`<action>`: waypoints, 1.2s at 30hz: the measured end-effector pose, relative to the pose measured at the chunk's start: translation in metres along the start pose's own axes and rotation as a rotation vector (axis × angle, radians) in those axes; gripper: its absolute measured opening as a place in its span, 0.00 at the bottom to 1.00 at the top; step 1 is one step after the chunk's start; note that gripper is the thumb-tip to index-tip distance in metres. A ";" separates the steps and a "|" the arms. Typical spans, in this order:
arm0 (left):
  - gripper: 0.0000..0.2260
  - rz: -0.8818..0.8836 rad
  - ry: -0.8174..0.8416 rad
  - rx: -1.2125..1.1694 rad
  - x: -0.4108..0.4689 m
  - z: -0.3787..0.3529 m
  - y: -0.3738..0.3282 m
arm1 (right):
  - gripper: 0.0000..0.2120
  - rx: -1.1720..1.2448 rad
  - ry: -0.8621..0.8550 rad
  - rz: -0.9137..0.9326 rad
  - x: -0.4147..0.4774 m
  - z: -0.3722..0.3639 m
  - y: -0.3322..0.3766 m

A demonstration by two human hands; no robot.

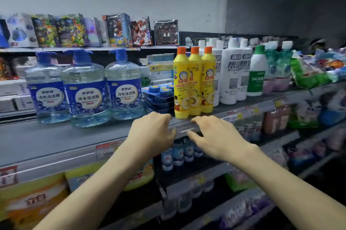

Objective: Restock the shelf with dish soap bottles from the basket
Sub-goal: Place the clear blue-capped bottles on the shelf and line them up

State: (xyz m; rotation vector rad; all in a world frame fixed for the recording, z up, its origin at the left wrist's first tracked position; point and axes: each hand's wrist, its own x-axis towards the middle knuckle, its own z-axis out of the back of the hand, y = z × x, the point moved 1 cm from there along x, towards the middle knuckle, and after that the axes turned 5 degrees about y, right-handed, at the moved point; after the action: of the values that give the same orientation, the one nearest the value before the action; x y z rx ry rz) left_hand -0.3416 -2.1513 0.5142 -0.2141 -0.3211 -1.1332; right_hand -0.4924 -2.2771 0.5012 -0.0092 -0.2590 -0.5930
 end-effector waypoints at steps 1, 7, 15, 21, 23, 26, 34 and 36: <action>0.18 -0.025 0.007 -0.012 0.001 -0.004 -0.020 | 0.26 -0.003 0.007 -0.010 -0.010 0.000 -0.016; 0.13 -0.149 0.140 -0.100 0.004 -0.051 -0.156 | 0.27 -0.023 0.058 -0.132 -0.084 -0.018 -0.132; 0.13 -0.205 0.338 -0.178 -0.001 -0.154 -0.337 | 0.25 -0.014 0.230 -0.339 -0.208 -0.065 -0.296; 0.13 -0.304 0.519 -0.248 -0.022 -0.229 -0.439 | 0.25 0.032 0.315 -0.471 -0.285 -0.112 -0.361; 0.13 -0.358 0.593 -0.244 -0.030 -0.255 -0.467 | 0.25 0.045 0.351 -0.529 -0.308 -0.133 -0.381; 0.17 -0.418 0.671 -0.212 -0.037 -0.291 -0.502 | 0.25 0.076 0.406 -0.619 -0.337 -0.163 -0.409; 0.19 -0.584 0.884 -0.188 -0.027 -0.375 -0.580 | 0.22 0.155 0.534 -0.894 -0.383 -0.218 -0.478; 0.19 -0.611 0.916 -0.197 -0.020 -0.393 -0.597 | 0.23 0.172 0.572 -0.957 -0.388 -0.228 -0.493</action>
State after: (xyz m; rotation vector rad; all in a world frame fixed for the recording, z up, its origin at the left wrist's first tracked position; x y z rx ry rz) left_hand -0.8375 -2.5087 0.1429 0.2613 0.5824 -1.7357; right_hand -1.0210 -2.4912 0.1537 0.4675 0.2749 -1.4836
